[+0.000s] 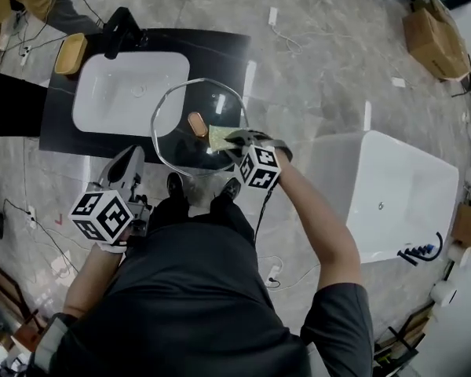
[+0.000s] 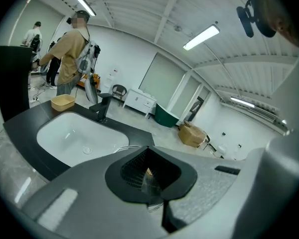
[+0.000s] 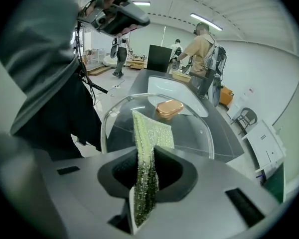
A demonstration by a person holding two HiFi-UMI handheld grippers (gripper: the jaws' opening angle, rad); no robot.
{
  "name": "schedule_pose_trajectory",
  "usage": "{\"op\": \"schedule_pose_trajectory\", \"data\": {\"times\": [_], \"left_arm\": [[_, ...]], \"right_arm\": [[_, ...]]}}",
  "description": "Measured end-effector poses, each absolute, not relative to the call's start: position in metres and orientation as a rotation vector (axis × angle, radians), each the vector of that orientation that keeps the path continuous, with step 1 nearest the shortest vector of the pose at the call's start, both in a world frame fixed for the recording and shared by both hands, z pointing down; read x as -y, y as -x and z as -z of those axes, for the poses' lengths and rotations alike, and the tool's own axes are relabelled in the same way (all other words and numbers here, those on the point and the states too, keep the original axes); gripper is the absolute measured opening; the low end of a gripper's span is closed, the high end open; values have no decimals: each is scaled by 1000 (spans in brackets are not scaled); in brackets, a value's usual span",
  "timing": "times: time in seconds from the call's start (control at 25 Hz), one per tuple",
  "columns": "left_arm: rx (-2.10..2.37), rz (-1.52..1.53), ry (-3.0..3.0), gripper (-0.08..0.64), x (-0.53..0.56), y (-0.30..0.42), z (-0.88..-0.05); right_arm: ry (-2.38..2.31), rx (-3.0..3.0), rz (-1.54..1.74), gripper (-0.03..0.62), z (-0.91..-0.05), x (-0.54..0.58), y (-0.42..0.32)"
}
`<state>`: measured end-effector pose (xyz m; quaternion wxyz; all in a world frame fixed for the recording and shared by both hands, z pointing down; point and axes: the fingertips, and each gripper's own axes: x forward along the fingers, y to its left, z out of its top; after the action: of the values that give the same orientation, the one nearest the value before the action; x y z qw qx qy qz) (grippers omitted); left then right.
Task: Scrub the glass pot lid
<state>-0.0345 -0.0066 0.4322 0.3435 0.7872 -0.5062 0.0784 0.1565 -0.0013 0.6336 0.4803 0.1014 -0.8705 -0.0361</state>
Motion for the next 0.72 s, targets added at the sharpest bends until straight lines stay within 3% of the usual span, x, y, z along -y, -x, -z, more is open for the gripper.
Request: {"op": "schedule_pose_trajectory", "data": {"times": [0.44,0.72], "left_arm": [[1113,-258,-2158,0,22,-7,-430],[1057,-249,-2151,0,27,-2,-433]], "right_arm": [[-503,2212,-205,66,-624,-58,-142],[-1154,2110,-880,66,-583,-22,-188]]}}
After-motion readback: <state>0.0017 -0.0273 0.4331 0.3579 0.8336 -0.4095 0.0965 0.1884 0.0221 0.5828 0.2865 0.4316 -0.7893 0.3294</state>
